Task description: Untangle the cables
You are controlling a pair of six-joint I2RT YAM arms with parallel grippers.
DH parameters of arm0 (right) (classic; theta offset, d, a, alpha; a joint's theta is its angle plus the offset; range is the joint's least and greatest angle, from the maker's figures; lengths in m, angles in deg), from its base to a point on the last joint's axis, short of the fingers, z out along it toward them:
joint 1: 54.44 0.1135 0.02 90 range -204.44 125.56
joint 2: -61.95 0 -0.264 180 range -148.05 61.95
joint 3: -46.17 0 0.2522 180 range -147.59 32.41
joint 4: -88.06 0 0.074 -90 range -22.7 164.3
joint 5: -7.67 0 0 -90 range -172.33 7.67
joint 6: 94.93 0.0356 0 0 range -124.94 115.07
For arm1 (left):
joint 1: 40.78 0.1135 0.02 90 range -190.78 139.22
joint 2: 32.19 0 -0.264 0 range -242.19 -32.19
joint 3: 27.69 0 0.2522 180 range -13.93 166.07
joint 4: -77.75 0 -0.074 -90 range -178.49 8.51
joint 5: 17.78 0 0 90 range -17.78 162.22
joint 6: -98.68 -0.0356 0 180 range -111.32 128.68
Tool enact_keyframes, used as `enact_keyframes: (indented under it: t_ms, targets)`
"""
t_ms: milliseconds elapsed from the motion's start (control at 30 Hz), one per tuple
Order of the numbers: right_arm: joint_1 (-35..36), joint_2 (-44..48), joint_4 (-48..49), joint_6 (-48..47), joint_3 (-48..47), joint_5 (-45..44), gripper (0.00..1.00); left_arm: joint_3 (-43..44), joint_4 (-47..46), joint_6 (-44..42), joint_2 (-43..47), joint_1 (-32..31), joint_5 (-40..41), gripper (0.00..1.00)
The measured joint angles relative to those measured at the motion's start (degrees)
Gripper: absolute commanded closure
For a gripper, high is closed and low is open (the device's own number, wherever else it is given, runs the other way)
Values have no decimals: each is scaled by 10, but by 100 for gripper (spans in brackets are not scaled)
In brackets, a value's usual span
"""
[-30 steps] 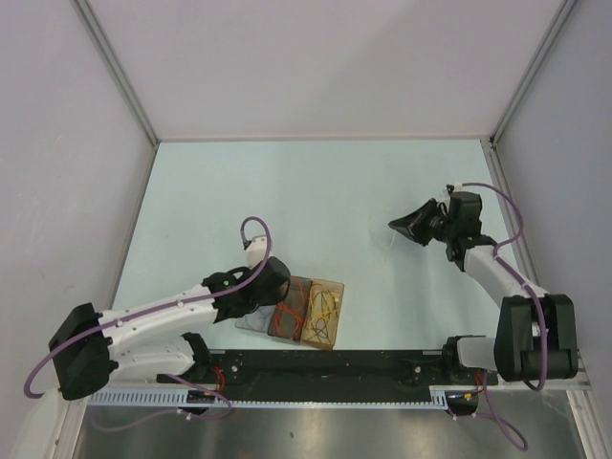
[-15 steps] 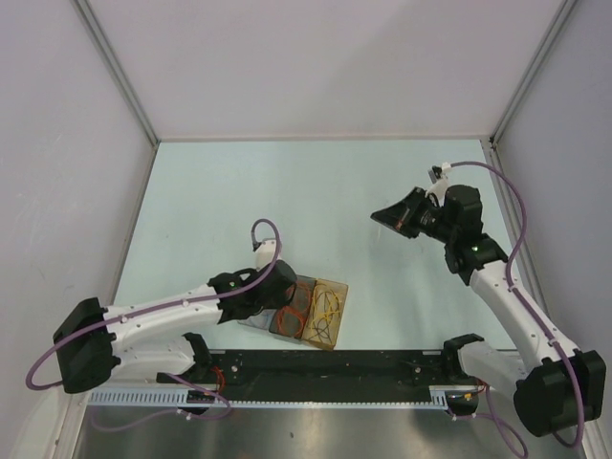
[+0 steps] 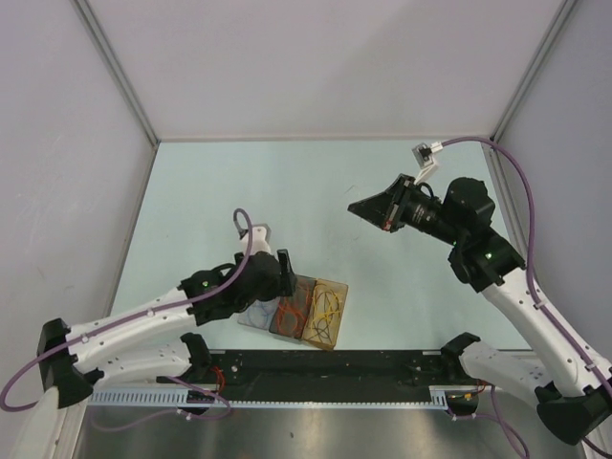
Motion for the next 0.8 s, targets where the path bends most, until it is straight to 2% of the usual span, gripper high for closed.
enact_keyframes:
  t_ms: [167,267,400,567,667,767,800]
  targets:
    - [50,-10,3,-14,-36,3,100,14,-17,-46,73,0,2,18]
    - [79,-24,7,-23,-59,3,100,2,-71,-82,127,0,-4,20]
    - [108,-38,8,-29,-82,3,100,-14,-139,-118,151,0,-7,22]
    - [125,-42,7,-37,-99,2,100,-19,-236,-175,103,0,-7,22]
    - [129,-42,6,-39,-106,2,100,-18,-303,-211,37,0,-6,25]
    - [130,-39,2,-42,-109,0,100,-14,-341,-235,-20,2,-14,32]
    - [130,-37,-1,-43,-110,-1,100,-11,-349,-240,-33,3,-17,42]
